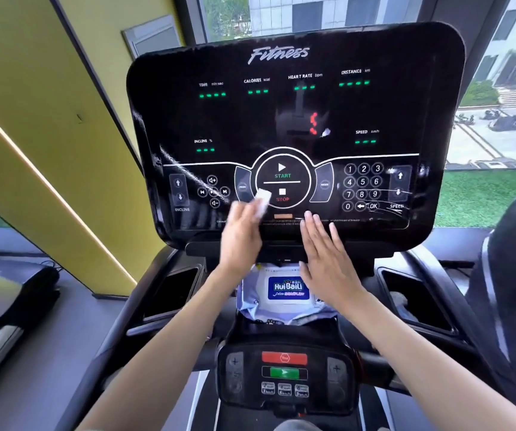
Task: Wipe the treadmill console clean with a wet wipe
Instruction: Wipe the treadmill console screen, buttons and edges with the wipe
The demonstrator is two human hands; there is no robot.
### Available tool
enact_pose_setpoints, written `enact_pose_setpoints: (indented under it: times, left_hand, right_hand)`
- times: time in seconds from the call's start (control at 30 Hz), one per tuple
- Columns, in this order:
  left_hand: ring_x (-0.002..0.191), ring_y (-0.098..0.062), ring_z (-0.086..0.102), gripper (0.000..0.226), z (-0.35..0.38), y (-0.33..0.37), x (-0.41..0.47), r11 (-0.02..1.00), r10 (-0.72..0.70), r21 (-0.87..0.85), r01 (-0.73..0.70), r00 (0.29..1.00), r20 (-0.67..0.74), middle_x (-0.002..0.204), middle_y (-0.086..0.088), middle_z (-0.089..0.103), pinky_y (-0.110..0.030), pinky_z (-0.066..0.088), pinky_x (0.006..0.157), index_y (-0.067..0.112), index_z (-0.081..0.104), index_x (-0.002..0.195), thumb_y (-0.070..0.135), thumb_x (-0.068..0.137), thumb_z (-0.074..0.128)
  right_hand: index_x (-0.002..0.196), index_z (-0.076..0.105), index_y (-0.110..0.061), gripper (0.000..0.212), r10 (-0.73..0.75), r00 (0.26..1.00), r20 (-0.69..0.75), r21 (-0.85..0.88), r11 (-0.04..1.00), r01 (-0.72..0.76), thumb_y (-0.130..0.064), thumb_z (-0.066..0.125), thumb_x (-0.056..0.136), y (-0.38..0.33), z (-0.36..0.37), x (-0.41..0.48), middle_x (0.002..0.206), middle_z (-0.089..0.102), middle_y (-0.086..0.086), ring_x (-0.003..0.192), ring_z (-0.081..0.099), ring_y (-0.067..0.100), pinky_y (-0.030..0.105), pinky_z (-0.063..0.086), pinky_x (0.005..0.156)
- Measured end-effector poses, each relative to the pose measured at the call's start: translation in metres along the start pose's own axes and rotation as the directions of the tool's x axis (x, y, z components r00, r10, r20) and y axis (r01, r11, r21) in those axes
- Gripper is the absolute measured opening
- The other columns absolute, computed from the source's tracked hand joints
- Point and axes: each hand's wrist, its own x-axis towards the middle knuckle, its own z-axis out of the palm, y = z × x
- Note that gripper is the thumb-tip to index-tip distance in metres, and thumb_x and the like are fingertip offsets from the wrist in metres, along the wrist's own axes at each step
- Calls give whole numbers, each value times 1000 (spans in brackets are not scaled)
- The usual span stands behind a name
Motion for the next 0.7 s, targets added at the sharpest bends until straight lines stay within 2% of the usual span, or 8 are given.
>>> enact_pose_setpoints:
  times: [0.13,0.27,0.37,0.43,0.5,0.6,0.63,0.7]
  left_hand:
    - [95,-24,49,38,-12,-6,8,842,-529,-64,535,797,-292,117,-15,48,-20,35,75,4,47,128,-2,91,44]
    - [94,-34,53,41,20,35,-1,990,-138,-13,138,990,-24,104,-18,54,-44,50,78,-1,51,118,-16,81,48]
    - [85,-22,56,35,24,52,8,964,-35,-258,70,990,139,94,-11,56,-39,51,76,5,58,115,-7,83,53]
    - [81,-14,55,42,15,59,14,894,-131,-409,183,980,152,89,-6,58,-28,49,76,11,60,115,-11,79,56]
    - [78,-12,54,46,-2,63,21,649,-237,-649,398,916,324,83,1,59,-24,46,73,20,62,109,-13,78,57]
    - [75,-15,58,42,-20,60,29,194,-172,-729,657,754,634,81,0,63,-29,48,69,16,61,109,-10,76,58]
    - [77,-17,59,41,-23,59,31,163,-152,-707,688,726,671,84,-3,63,-31,48,69,13,59,111,-8,75,59]
    - [77,-18,60,36,-25,58,32,232,-201,-684,692,722,662,87,-7,62,-32,50,68,9,57,109,-11,78,58]
  right_hand:
    - [146,12,3,75,8,1000,-8,29,1000,-7,-26,47,86,0,1,-1,155,8,17,144,5,26,47,11,115]
    - [146,13,2,76,-19,1000,-2,59,998,19,-22,48,82,4,4,0,156,6,16,144,2,25,46,9,115]
    - [147,19,-5,70,48,996,-81,424,906,-9,-4,48,83,10,0,-2,156,10,4,143,3,16,35,9,117]
    - [143,34,-7,62,230,960,-157,662,746,-70,4,47,83,12,-15,-3,151,28,0,140,20,15,28,17,114]
    - [128,53,-4,46,426,872,-243,765,636,-97,6,49,83,13,-35,3,131,54,4,124,47,15,26,34,106]
    - [110,65,-8,24,518,844,140,978,59,-199,-4,52,90,9,-68,25,98,69,4,92,65,13,21,49,85]
    - [107,65,-8,21,461,845,271,962,-156,-223,-8,52,92,9,-74,32,94,70,7,85,66,15,25,52,82]
    - [107,64,-5,19,377,849,371,910,-330,-251,-9,54,91,7,-81,39,93,70,13,79,67,18,33,55,77]
